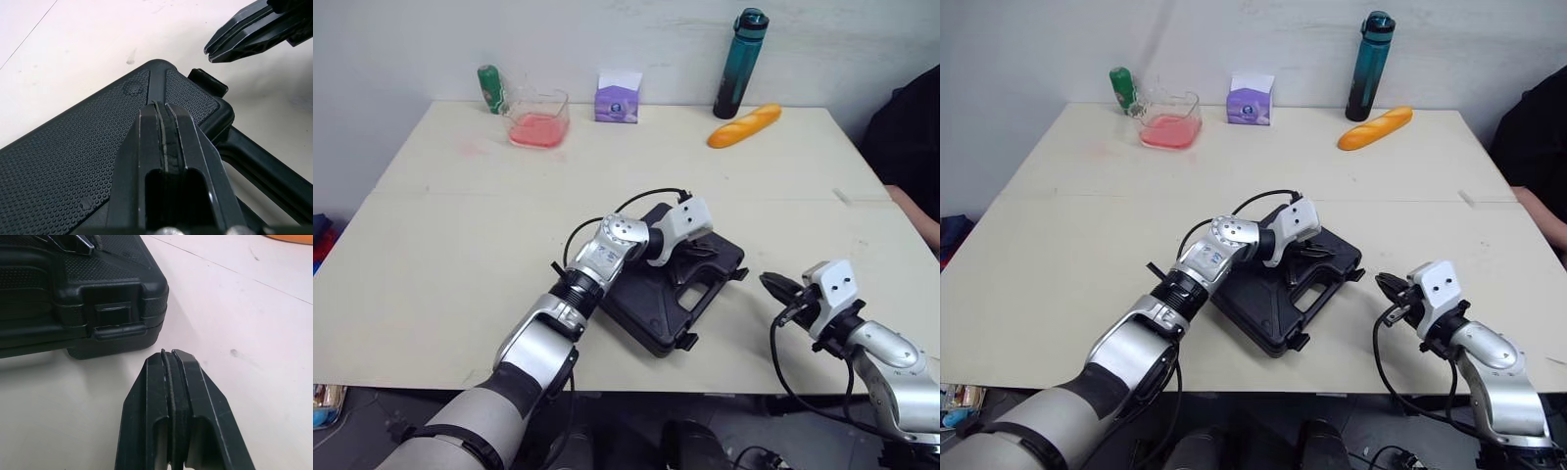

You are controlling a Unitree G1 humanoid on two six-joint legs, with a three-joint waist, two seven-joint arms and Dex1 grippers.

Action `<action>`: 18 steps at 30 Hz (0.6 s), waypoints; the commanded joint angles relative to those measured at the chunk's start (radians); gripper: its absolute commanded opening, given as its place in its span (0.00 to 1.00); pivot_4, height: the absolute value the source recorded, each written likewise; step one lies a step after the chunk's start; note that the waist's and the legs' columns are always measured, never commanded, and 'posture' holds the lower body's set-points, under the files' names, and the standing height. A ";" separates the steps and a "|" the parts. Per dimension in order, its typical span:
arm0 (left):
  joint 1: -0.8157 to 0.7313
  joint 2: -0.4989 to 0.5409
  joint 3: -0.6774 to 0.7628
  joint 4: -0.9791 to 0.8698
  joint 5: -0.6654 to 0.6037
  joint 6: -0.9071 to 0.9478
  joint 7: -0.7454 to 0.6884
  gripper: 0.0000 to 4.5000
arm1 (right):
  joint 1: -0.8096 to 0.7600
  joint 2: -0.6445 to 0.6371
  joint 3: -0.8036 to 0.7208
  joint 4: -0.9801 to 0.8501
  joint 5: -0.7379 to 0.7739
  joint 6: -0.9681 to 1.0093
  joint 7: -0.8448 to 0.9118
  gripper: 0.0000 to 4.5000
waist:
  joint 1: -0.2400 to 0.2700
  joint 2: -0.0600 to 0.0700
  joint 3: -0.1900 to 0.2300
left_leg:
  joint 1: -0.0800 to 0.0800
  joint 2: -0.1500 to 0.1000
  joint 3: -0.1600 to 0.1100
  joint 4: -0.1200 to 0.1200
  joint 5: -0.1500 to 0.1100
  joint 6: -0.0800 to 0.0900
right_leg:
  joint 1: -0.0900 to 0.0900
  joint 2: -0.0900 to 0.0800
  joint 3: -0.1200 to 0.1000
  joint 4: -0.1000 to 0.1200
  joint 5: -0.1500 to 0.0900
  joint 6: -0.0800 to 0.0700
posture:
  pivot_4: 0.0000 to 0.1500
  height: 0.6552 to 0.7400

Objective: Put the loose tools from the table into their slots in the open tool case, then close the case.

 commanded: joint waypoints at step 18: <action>0.099 0.027 -0.078 0.078 0.082 0.103 -0.027 0.00 | -0.121 0.063 0.084 0.024 0.013 -0.056 0.033 0.02 | -0.007 0.001 0.000 | 0.000 0.001 0.000 -0.002 0.001 -0.002 | -0.001 0.000 0.000 -0.002 0.000 0.000 | 1.00 1.00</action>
